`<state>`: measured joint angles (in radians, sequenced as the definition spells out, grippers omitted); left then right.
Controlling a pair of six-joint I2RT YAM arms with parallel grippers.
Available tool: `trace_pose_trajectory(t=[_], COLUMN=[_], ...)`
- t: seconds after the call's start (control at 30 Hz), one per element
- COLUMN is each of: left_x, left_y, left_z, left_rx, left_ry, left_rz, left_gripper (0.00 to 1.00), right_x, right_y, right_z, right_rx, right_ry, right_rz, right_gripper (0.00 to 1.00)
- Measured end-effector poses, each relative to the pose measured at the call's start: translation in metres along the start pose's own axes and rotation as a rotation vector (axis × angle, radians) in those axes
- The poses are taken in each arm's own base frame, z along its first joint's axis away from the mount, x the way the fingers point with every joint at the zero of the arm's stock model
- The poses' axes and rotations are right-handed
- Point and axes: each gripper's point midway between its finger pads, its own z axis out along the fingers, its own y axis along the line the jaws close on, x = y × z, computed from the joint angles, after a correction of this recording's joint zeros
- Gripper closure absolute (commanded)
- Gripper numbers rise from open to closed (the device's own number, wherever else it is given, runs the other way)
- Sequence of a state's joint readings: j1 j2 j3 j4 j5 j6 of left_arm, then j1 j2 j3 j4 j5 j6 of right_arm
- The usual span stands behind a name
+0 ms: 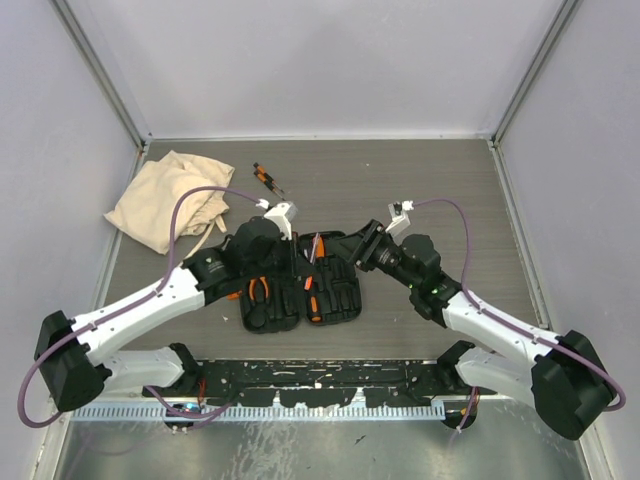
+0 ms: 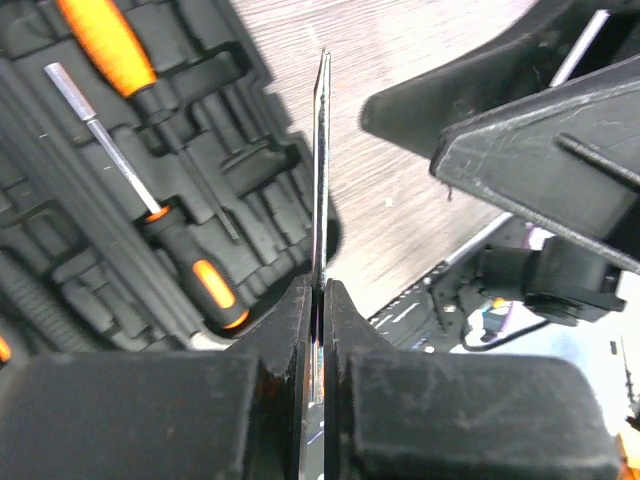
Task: Sort the tools into containers
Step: Pick up the utility knife at the center of the board.
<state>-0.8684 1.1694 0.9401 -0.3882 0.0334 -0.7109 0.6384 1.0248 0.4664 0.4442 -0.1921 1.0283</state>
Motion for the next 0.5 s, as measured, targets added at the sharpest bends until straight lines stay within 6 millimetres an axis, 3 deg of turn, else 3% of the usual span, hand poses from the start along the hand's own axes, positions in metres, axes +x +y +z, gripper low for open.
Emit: trace_pose_trajectory(t=[0.13, 0.3, 0.43, 0.5], left_x=[-0.003, -0.001, -0.001, -0.002], left_y=[-0.018, -0.027, -0.031, -0.033], left_z=[0.000, 0.000, 0.000, -0.001], left_rx=[0.092, 0.141, 0.165, 0.175], left_ry=[-0.012, -0.001, 0.001, 0.001], left_rz=[-0.033, -0.052, -0.053, -0.052], left_gripper=[1.00, 1.00, 1.00, 1.00], right_x=[-0.002, 0.003, 0.006, 0.007], right_y=[0.015, 0.016, 0.015, 0.015], right_z=[0.001, 0.004, 0.008, 0.012], right_rx=[-0.068, -0.082, -0.077, -0.072], right_ry=[0.003, 0.029, 0.052, 0.067], right_rz=[-0.004, 0.008, 0.011, 0.013], right_gripper=[0.40, 0.42, 0.47, 0.55])
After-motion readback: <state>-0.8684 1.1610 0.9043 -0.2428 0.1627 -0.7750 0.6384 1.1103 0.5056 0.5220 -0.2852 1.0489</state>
